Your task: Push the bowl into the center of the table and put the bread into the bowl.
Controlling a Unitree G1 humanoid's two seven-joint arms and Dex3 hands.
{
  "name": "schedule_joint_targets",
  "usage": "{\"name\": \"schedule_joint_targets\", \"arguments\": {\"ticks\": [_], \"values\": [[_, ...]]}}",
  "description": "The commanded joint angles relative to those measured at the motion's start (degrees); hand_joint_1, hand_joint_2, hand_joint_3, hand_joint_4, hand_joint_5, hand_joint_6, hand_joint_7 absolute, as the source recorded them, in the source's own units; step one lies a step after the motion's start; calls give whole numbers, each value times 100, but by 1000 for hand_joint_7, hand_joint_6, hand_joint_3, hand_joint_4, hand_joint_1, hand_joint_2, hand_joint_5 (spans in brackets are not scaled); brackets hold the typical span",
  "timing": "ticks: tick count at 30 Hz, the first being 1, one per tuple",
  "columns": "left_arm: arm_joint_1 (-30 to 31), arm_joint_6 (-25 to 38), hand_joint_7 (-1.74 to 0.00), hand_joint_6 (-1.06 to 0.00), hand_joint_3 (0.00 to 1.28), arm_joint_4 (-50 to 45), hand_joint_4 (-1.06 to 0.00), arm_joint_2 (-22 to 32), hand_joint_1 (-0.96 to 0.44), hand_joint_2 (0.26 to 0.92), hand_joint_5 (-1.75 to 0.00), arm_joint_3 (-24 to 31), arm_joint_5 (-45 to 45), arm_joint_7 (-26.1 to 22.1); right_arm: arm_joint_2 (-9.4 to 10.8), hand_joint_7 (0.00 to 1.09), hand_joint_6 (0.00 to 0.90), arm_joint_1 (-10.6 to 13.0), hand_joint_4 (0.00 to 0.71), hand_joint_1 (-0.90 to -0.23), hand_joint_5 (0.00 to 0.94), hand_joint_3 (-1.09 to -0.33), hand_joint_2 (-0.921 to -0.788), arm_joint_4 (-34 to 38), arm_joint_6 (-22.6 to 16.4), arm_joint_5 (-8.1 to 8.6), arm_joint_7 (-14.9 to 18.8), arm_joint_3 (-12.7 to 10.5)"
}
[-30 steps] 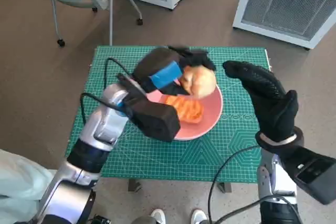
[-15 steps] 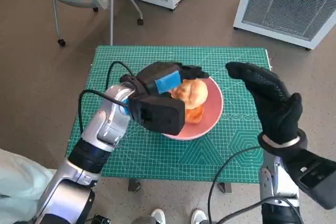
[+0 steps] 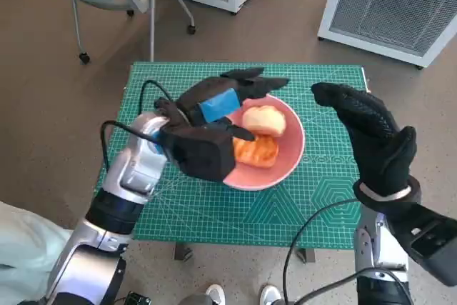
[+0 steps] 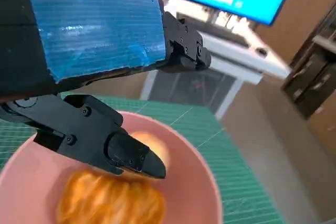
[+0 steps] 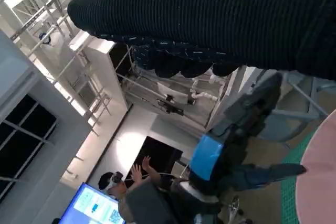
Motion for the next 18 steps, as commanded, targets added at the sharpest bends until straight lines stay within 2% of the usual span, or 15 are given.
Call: {"name": "schedule_joint_targets", "arguments": {"ticks": [1, 5, 12, 18], "values": [[115, -119, 0, -244, 2, -260, -72, 76, -456, 895, 0, 343, -502, -141, 1, 456, -1, 64, 68, -664, 2, -693, -921, 9, 92, 23, -38, -16], [185, -252, 0, -236, 2, -355, -69, 76, -473, 895, 0, 626, -1006, -271, -1, 458, -1, 36, 70, -671, 3, -689, -921, -4, 117, -11, -68, -18], [333, -1137, -16, -263, 12, -167, -103, -248, -509, 913, -16, 1279, -2134, -232, -91, 473, -1, -136, 78, -681, 6, -675, -921, -67, 211, -72, -152, -61], [390, -1818, -52, -324, 238, -33, -187, -829, -578, 920, -43, 1664, -3143, -328, -220, 489, 0, -369, 90, -673, 11, -663, -921, -154, 297, -132, -242, -119]]}}
